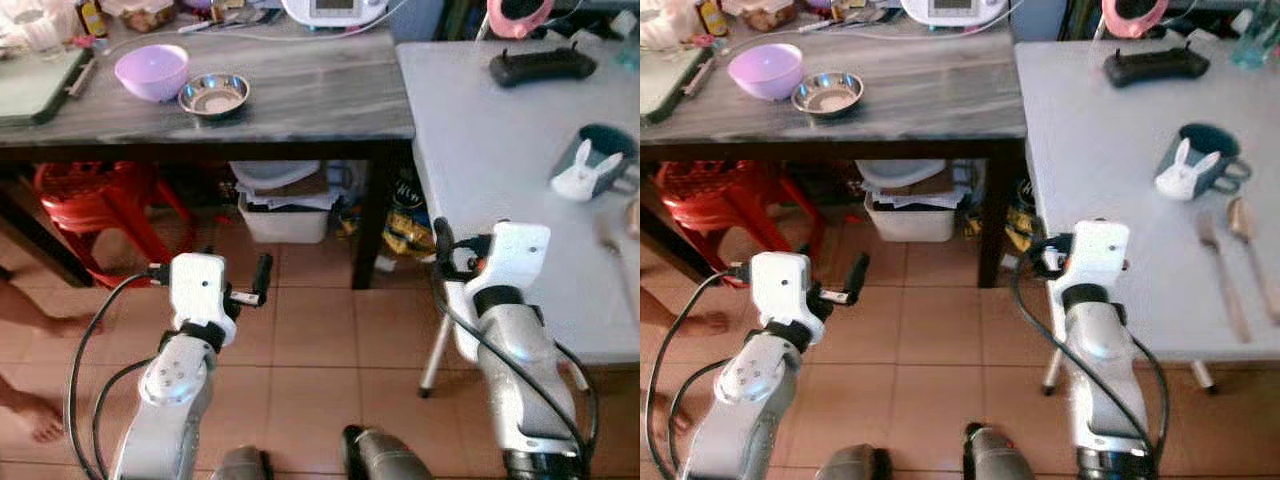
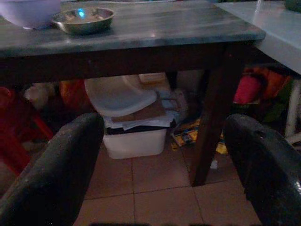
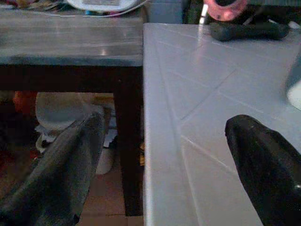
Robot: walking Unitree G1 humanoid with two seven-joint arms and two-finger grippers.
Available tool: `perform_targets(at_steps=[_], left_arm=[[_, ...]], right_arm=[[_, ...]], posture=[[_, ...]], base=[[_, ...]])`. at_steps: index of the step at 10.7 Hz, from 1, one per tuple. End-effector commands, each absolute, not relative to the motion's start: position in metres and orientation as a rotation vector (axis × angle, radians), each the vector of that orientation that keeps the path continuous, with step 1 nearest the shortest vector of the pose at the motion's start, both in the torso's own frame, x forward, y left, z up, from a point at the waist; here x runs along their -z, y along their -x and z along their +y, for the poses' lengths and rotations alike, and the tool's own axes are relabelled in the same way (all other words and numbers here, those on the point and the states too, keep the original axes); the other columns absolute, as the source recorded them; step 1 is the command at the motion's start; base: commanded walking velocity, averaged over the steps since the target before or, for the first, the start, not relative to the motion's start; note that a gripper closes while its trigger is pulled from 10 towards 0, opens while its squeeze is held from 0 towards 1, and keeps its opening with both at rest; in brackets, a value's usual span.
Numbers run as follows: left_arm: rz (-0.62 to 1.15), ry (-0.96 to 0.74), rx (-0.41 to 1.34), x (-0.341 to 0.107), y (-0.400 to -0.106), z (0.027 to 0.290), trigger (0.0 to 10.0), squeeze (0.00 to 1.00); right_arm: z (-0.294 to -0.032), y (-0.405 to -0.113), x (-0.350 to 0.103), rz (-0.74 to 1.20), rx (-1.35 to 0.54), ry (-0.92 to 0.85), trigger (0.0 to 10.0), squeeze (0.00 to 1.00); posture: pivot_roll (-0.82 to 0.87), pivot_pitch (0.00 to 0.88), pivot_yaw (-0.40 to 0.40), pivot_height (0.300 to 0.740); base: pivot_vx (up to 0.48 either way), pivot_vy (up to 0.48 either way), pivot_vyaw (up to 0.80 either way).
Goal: Setting the table
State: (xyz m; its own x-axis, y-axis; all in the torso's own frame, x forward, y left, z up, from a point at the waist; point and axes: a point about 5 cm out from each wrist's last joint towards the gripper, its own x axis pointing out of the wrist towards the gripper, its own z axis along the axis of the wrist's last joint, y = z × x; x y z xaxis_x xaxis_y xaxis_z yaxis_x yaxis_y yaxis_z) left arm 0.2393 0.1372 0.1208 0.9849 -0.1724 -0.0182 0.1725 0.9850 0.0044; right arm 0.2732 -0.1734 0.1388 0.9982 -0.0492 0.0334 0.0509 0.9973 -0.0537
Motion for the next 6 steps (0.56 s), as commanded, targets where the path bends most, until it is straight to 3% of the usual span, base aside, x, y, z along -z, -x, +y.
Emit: perform_targets(at_steps=[1, 6], left_arm=[[0.024, -0.004, 0.169, -0.1204, -0.238, 0.1391, 10.0, 0.0], [0.02, -0.004, 0.17, -0.1212, -0.2393, 0.1395, 10.0, 0.0]], right_arm=[[-0.1683, -0.275, -0.1393, -0.031, 0.014, 0.06, 10.0, 0.0], [-0.1674, -0.2749, -0.1416, -0.041, 0.014, -0.07, 10.0, 0.0]], posture=[[-0.01, 0.161, 0.063, 0.74], [-0.01, 0.159, 0.064, 0.74]], base=[[0.0, -0.368, 0.0], [0.0, -0.365, 0.0]])
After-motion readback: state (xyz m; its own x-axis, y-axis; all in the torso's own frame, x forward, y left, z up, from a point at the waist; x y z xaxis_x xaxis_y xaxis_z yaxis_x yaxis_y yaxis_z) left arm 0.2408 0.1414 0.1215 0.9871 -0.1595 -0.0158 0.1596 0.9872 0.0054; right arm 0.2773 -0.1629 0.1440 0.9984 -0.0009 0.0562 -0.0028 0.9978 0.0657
